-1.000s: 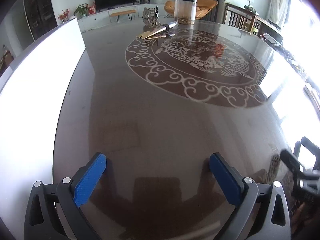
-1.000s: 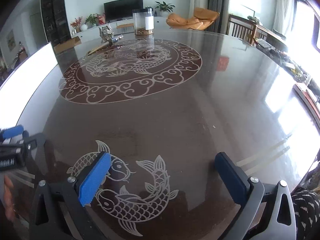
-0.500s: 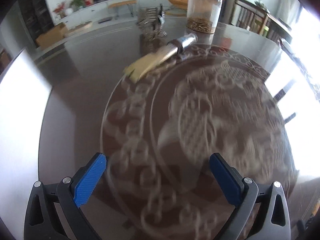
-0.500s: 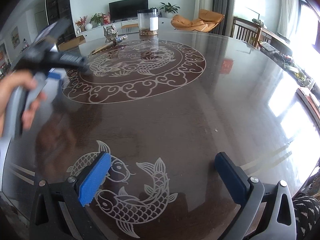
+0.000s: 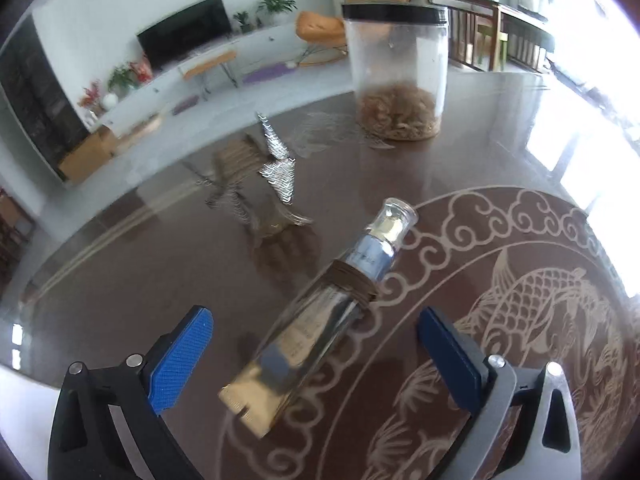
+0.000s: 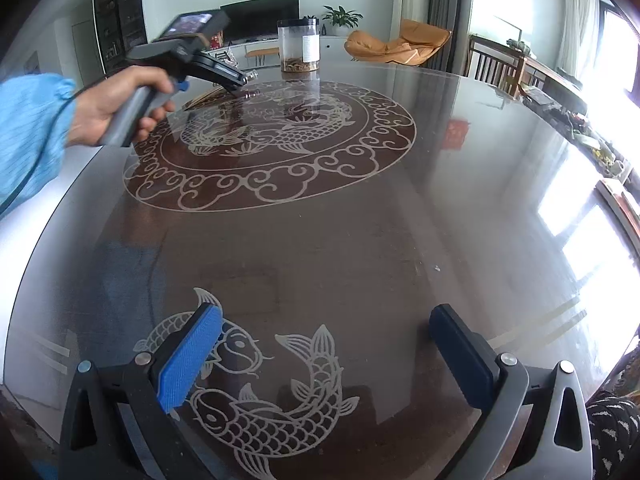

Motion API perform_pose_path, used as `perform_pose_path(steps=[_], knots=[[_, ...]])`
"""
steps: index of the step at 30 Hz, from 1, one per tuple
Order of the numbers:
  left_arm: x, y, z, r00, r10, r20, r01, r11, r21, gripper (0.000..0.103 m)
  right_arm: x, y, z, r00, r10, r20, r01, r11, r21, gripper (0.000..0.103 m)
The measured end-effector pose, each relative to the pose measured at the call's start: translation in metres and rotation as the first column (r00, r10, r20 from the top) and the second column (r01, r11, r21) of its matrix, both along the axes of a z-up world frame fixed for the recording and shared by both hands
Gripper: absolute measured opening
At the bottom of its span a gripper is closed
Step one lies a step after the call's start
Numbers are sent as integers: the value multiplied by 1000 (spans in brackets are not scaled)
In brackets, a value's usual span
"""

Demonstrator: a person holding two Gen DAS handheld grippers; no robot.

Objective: Organize objects
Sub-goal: 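Grasp the gold tube with the brown cord band with the left gripper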

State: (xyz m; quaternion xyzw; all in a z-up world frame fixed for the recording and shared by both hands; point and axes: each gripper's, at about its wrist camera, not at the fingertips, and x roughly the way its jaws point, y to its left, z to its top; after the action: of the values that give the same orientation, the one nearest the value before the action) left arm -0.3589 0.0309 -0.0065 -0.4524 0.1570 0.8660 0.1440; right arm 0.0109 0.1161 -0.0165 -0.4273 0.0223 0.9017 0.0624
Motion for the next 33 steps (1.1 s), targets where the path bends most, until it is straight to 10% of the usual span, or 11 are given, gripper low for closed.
perform_pose_path(steps=[5,13,22,24,26,33], knots=[[10,-14,5,999,33,18,-35,991,128,26,-1,0,0,1000,0,-4,0,1000,1,103],[110,-58,4,966,257,38,-260,945,199,26,-4,1,0,1000,2,-5,-2,1000,1,103],[254,-106,-2,956,294,-14,-288,945,152,29,0,1,-1,1000,21,-14,-21,1000,1,103],[251,-110,-5,953,302,-12,-297,944,143,45,0,2,0,1000,26,-10,-26,1000,-1,103],[245,-122,-9,940,342,7,-340,931,134,94,1,2,0,999,33,-3,-33,999,-3,103],[246,-124,-18,945,324,39,-326,936,132,103,-7,13,1,996,52,68,-51,999,-12,103]])
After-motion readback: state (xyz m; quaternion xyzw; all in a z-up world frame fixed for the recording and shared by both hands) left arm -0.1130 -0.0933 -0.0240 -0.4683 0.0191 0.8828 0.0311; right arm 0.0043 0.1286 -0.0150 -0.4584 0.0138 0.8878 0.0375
